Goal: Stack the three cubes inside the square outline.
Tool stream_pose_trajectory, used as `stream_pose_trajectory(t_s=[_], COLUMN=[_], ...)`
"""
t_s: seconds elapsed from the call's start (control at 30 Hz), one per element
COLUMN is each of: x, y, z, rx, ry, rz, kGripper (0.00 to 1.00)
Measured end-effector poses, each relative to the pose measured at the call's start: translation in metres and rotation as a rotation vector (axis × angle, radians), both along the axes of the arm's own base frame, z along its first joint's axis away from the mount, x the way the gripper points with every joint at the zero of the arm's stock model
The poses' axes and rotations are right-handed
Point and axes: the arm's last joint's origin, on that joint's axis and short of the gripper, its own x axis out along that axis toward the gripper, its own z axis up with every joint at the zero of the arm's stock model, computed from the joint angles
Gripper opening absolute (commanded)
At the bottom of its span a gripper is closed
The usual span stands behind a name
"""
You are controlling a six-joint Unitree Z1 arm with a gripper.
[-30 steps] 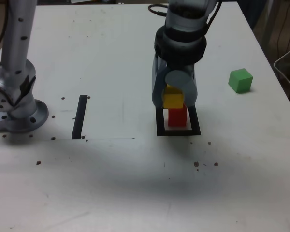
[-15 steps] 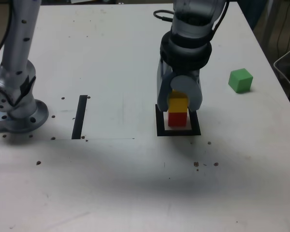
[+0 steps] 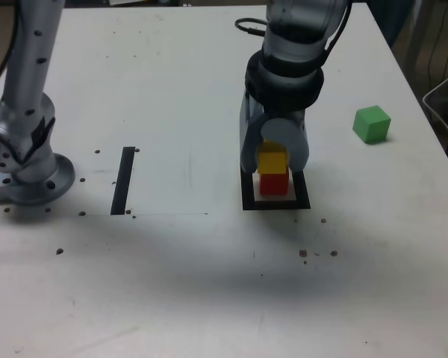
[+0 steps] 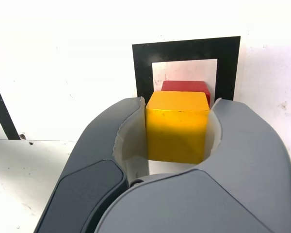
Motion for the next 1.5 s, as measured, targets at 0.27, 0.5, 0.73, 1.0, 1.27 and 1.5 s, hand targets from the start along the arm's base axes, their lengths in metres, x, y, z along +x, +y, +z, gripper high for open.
stream_pose_trajectory(t_s=[0.27,0.5,0.73,1.0,1.27,1.5], x=[0.001,-0.002,-0.02,-0.025,-0.017,0.007], y=[0.005,0.006,0.011,0.025,0.051,0.073], z=[0.0,0.003,0.036,0.058,0.088,0.091], rx=[-0.018,-0.011,0.023,0.028,-0.033,-0.039], ry=[0.001,0.003,-0.074,-0.082,-0.123,-0.137], rz=[-0.008,-0.009,-0.006,-0.002,-0.062,-0.057], kGripper=[0.99,0.99,0.99,1.0,1.0,1.0])
